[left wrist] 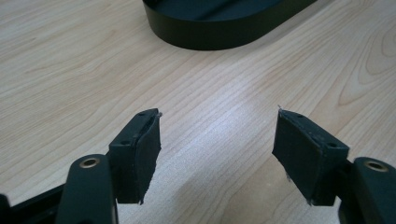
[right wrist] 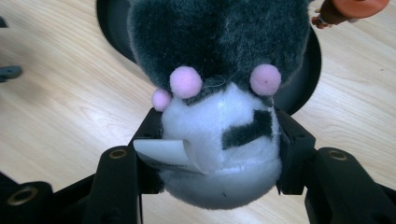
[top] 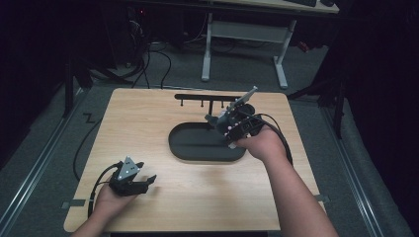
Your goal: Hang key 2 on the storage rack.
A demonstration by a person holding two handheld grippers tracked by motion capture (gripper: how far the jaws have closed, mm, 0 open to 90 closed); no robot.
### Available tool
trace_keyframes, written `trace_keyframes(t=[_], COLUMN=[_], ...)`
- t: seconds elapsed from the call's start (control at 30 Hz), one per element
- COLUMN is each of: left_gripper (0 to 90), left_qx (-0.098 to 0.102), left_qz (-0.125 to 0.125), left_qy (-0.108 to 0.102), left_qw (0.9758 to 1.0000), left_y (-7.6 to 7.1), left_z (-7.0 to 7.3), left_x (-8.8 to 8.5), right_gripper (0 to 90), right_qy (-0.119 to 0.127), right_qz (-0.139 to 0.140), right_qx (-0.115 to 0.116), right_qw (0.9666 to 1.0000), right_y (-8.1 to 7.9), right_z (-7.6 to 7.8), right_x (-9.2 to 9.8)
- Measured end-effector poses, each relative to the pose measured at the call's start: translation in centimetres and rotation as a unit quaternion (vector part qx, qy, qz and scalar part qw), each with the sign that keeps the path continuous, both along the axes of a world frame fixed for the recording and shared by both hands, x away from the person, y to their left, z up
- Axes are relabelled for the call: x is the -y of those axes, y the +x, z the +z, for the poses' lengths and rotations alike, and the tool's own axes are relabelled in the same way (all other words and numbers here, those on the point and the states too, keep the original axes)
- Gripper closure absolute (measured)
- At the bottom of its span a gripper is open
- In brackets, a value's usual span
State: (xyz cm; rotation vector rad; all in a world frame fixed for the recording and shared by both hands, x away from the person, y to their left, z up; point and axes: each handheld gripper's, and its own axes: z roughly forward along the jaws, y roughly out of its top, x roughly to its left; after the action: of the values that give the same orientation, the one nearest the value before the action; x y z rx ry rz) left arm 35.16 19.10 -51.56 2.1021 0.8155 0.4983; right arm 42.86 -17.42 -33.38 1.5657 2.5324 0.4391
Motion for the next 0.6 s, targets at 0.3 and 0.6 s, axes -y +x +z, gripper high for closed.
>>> trace_keyframes(t=[0.3,0.6], left_gripper=[32.3,32.7], left_qx=[-0.002,0.001], left_qz=[0.003,-0.004], left_qy=[-0.001,0.001], left_qw=[1.0000,1.0000], left_y=[0.3,0.3], left_z=[-0.1,0.0], left_x=[0.0,0.2], right_gripper=[48.1,48.1], right_qy=[0.005,-0.001], right_qz=[-0.007,-0.017], right_qx=[0.003,0.020], right_qw=[1.0000,0.9996], right_y=[1.8,2.5], right_z=[0.2,1.5], right_x=[-0.3,-0.9])
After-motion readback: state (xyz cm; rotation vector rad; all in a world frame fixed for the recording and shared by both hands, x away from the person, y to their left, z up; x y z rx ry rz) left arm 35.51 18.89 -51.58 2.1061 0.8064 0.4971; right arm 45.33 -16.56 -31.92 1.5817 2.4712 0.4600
